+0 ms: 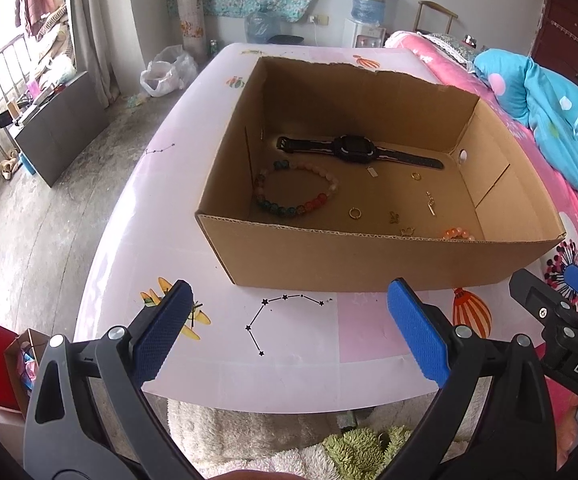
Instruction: Organize jewelry
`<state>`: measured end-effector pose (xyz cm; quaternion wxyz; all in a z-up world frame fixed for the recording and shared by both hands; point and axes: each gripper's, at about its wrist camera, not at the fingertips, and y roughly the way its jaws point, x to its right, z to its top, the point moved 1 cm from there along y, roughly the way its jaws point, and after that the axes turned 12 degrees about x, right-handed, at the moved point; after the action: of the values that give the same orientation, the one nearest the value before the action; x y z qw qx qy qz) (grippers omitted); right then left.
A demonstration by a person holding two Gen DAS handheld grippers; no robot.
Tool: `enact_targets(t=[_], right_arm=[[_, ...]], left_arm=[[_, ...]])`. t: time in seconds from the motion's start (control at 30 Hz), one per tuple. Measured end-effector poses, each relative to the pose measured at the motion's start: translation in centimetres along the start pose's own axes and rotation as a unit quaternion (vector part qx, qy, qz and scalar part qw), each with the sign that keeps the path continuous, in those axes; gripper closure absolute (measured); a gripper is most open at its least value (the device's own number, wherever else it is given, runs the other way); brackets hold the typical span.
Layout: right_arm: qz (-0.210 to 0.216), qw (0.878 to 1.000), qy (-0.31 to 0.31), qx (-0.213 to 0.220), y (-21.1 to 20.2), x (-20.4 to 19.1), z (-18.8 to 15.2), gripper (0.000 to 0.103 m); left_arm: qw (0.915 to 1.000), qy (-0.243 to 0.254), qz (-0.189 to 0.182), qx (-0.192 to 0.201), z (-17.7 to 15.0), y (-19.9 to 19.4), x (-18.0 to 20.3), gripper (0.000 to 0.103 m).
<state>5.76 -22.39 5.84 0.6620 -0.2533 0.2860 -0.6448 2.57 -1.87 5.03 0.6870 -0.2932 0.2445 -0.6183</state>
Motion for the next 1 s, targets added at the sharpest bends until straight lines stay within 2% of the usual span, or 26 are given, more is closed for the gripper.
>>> enact_targets(t=[1.0], right_arm=[[-0.003,1.0,-0.002,0.0,-0.11,0.13,0.28,0.007]], left_arm=[[1.0,0.001,-0.005,0.0,0.05,-0.04,0.48,0.009]])
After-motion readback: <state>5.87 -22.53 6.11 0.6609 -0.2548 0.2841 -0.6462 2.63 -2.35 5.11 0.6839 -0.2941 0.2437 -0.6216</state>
